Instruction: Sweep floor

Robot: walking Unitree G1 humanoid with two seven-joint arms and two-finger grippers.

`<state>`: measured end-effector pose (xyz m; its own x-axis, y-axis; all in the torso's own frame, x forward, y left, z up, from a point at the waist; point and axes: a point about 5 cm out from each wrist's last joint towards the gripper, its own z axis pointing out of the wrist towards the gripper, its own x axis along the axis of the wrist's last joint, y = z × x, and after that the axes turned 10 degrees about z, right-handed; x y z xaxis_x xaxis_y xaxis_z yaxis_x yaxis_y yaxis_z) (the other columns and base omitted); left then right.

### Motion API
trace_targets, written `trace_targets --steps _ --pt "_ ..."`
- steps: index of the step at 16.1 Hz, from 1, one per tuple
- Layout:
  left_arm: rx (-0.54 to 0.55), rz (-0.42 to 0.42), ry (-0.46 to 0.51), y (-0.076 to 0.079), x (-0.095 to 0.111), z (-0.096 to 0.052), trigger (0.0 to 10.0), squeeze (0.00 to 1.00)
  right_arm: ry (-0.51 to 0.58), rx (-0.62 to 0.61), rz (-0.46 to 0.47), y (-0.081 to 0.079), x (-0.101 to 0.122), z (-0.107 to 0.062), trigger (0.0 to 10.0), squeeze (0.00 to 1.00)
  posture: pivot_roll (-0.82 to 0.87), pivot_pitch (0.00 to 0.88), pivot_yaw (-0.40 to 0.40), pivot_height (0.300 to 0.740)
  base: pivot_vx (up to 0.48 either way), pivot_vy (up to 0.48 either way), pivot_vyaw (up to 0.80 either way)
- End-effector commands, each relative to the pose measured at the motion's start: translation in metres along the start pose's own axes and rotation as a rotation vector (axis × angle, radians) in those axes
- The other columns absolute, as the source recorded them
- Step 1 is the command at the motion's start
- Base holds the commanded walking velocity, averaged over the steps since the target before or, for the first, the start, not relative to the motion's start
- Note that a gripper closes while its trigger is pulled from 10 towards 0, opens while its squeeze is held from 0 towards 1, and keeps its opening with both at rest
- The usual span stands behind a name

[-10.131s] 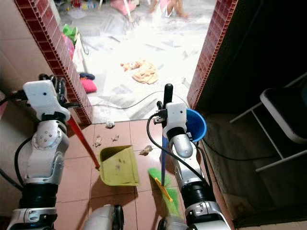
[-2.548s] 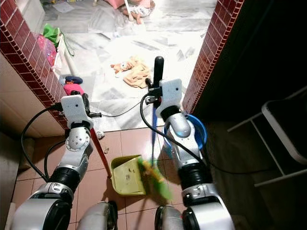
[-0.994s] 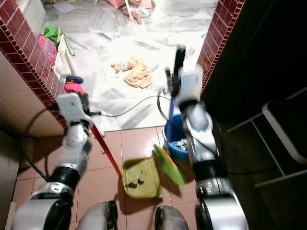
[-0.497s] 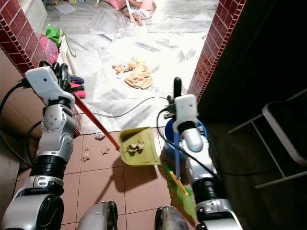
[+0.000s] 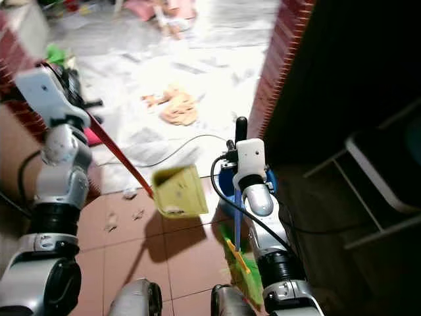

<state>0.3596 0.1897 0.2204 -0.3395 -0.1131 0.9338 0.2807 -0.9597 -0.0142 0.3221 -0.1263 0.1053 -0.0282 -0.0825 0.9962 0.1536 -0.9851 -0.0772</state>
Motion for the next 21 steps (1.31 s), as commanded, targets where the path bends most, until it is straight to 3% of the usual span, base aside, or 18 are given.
trace_targets --steps 1,4,8,10,15,16,21 --pt "0.035 -0.007 0.097 -0.003 0.026 0.008 10.0 0.0 -0.075 -0.028 0.0 0.008 -0.013 -0.005 10.0 0.0 -0.04 0.033 0.028 0.74 0.0 0.0 0.0" --pt "0.076 -0.039 0.173 -0.009 0.05 0.016 10.0 0.0 -0.102 -0.017 -0.009 0.01 -0.017 -0.006 10.0 0.0 -0.04 0.042 0.023 0.74 0.0 0.0 0.0" --pt "0.091 -0.019 0.292 -0.012 0.085 0.027 10.0 0.0 -0.124 0.001 -0.015 0.007 -0.02 -0.006 10.0 0.0 -0.05 0.046 0.021 0.74 0.0 0.0 0.0" --pt "0.067 -0.115 0.276 -0.004 0.089 0.03 10.0 0.0 -0.133 0.004 -0.017 0.007 -0.02 -0.006 10.0 0.0 -0.05 0.046 0.021 0.74 0.0 0.0 0.0" --pt "-0.04 -0.184 0.305 0.028 0.098 0.024 10.0 0.0 -0.144 0.013 -0.041 0.006 -0.02 -0.005 10.0 0.0 -0.06 0.046 0.02 0.74 0.0 0.0 -0.12" --pt "-0.082 -0.199 0.292 0.041 0.094 0.02 10.0 0.0 -0.152 0.011 -0.038 0.007 -0.02 -0.007 10.0 0.0 -0.06 0.046 0.022 0.74 0.0 0.0 -0.8" --pt "-0.127 -0.138 0.296 0.062 0.083 0.01 10.0 0.0 -0.155 0.021 -0.031 0.006 -0.02 -0.01 10.0 0.0 -0.08 0.051 0.025 0.74 0.0 0.0 -0.54"
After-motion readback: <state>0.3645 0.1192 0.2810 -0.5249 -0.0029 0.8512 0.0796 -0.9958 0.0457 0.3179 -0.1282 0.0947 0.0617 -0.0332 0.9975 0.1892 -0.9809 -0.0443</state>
